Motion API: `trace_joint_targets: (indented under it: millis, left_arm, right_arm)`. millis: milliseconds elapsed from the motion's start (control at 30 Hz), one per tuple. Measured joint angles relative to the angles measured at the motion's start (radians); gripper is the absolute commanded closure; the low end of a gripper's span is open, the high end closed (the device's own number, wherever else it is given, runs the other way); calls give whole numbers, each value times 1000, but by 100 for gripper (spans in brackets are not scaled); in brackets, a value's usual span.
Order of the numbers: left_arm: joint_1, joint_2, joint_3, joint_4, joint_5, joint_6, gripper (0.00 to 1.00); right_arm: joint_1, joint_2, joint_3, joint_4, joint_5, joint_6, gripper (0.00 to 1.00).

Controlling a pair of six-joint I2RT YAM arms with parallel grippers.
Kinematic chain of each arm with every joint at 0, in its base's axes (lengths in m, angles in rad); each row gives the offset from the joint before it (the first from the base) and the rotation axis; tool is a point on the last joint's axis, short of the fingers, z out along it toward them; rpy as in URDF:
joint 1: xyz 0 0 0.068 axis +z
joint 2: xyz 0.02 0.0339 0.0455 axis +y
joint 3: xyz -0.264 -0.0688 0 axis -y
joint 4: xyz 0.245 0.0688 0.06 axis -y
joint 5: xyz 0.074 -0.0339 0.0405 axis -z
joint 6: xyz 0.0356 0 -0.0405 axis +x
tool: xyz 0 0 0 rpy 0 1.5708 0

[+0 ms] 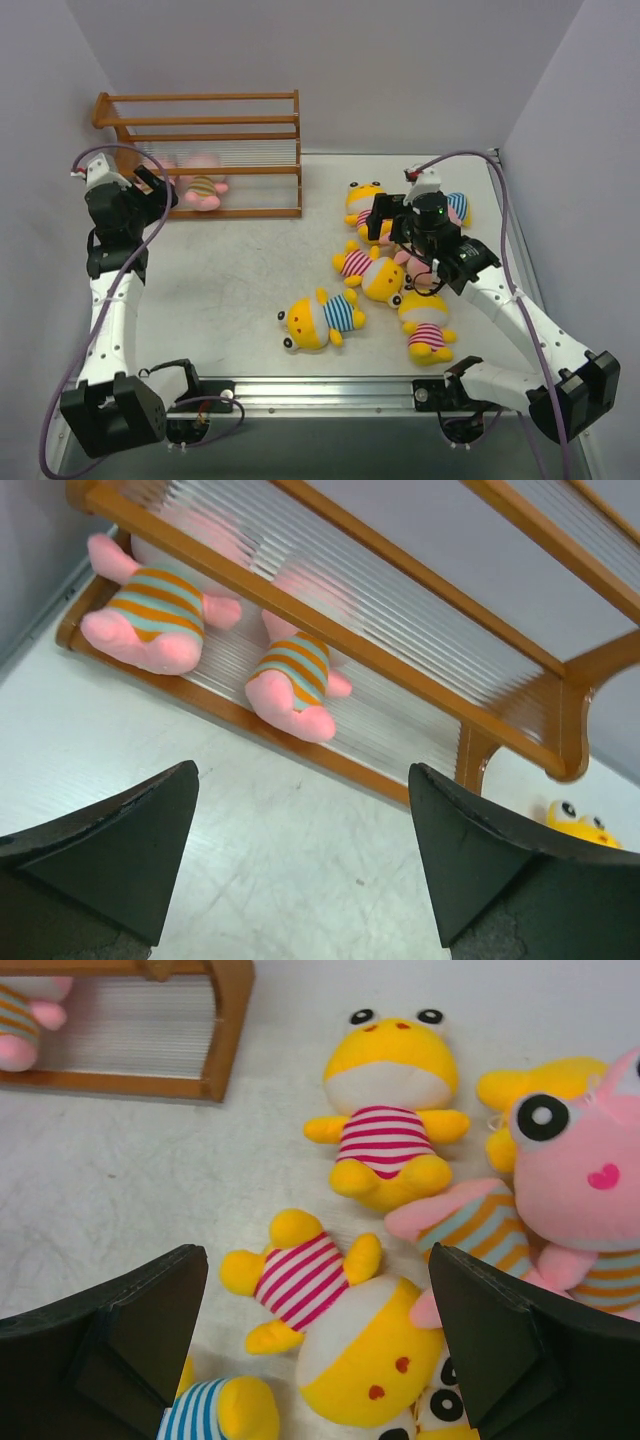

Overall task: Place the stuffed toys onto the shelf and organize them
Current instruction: Place the stuffed toy onto shelf, then grab a stuffed toy with the right arm

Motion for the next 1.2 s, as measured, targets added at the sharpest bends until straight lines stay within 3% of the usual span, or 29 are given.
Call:
trace_joint_targets:
  millis: [100, 300, 600, 833, 1100, 1133, 1200]
  left_arm:
    - [-33, -89, 37, -99, 3, 98, 6]
    - [-254, -143, 45, -222, 2, 282, 6]
    - [-447, -158, 43, -350, -66, 401, 6]
    - [-507, -176, 43, -380, -120, 436, 6]
    - [-522, -176, 43, -393, -133, 443, 6]
    - [-522, -176, 43, -393, -134, 443, 6]
    - [-522, -176, 43, -393, -133, 444, 6]
  right_arm:
    - [-46, 35, 0, -39, 49, 54, 1]
    - [-109, 108, -21, -56, 108, 122, 6]
    - [-146, 93, -150, -105, 187, 234, 6]
    - [-257, -51, -267, -175, 204, 333, 6]
    - [-383, -43, -402, -48, 24, 362, 12]
    - [-385, -32, -409, -26, 6, 365, 14]
    - [-387, -14, -420, 18, -32, 367, 26]
